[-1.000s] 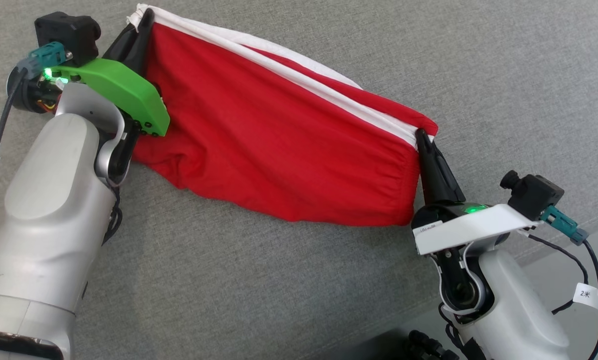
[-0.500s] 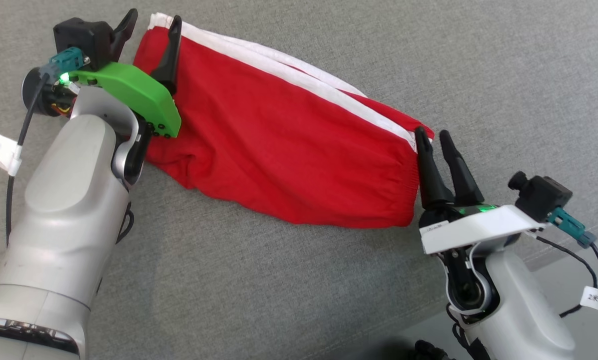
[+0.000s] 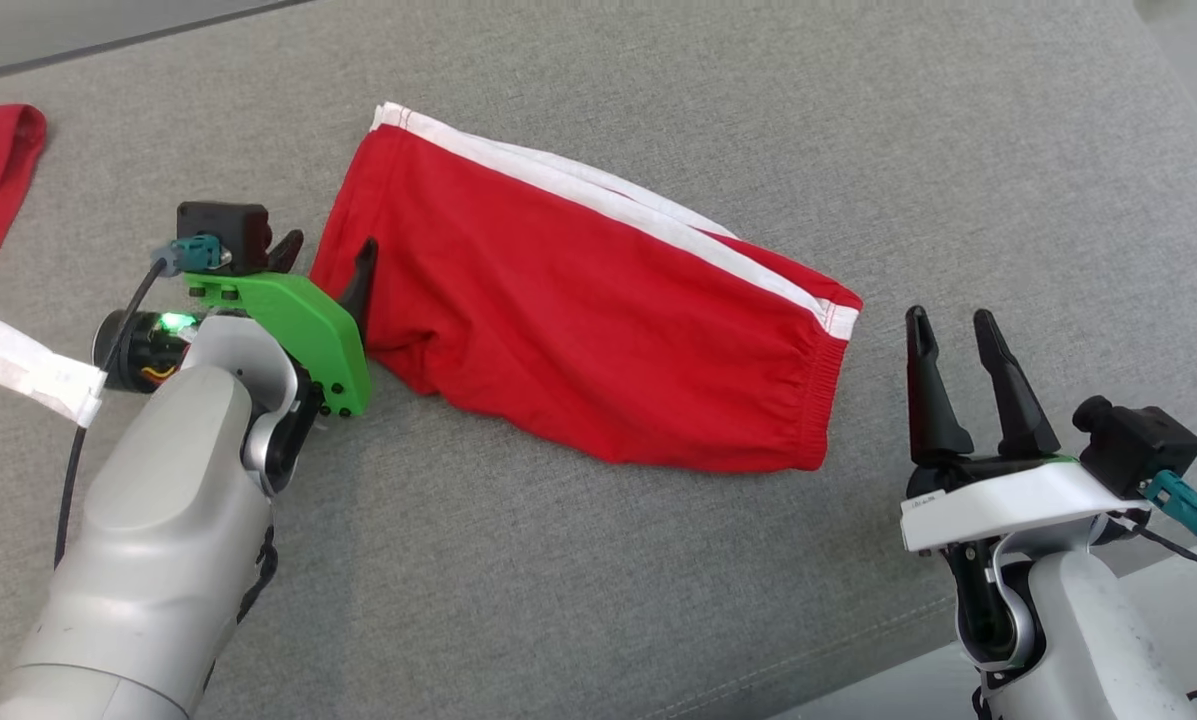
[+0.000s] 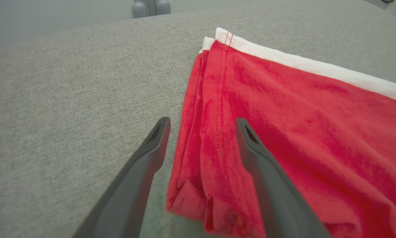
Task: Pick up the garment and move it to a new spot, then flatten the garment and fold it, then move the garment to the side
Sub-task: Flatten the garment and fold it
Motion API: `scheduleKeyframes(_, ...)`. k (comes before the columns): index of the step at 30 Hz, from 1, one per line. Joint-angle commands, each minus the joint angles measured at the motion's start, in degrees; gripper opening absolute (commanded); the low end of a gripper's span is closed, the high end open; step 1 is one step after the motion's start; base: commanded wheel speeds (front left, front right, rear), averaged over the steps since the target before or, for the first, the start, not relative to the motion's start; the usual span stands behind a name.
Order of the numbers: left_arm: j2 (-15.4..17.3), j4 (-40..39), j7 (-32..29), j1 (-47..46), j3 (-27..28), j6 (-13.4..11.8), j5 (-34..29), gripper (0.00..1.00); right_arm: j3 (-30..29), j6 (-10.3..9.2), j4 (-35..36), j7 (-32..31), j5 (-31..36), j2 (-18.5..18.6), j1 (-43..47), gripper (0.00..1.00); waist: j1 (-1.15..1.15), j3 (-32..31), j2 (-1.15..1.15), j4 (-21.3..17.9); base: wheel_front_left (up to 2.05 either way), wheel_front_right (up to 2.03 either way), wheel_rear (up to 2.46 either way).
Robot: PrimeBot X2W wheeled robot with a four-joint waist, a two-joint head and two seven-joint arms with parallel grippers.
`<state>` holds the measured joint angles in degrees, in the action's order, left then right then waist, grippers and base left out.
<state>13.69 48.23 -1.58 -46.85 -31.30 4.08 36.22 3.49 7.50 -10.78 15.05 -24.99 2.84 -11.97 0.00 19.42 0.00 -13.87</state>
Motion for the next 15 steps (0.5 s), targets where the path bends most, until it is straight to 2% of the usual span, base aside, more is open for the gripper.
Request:
scheduleKeyframes(1,0.6,-0.2,-1.0,1.0,0.2,-0.6,0.6,1.0,-0.1,-0.02,0.6,0.2,0.3,0.1,0.7,1.0,0.0,-0.8,0.0,0.1,0.0,0.0,0.0)
scheduleKeyframes(8,1.0,-1.0,-8.1,3.0,0.3,-0.6,3.2,1.0,0.3,-0.02,2.4,0.2,0.0,0.1,1.6,1.0,0.0,-0.8,0.0,-1.1,0.0,0.0,0.0)
scheduleKeyframes(15,2.5,-2.2,-10.7,4.3,0.9,-3.0,4.3,1.0,0.5,-0.02,2.8,0.2,-0.7,0.1,1.9,1.0,0.0,-0.6,0.0,-1.9,0.0,0.0,0.0)
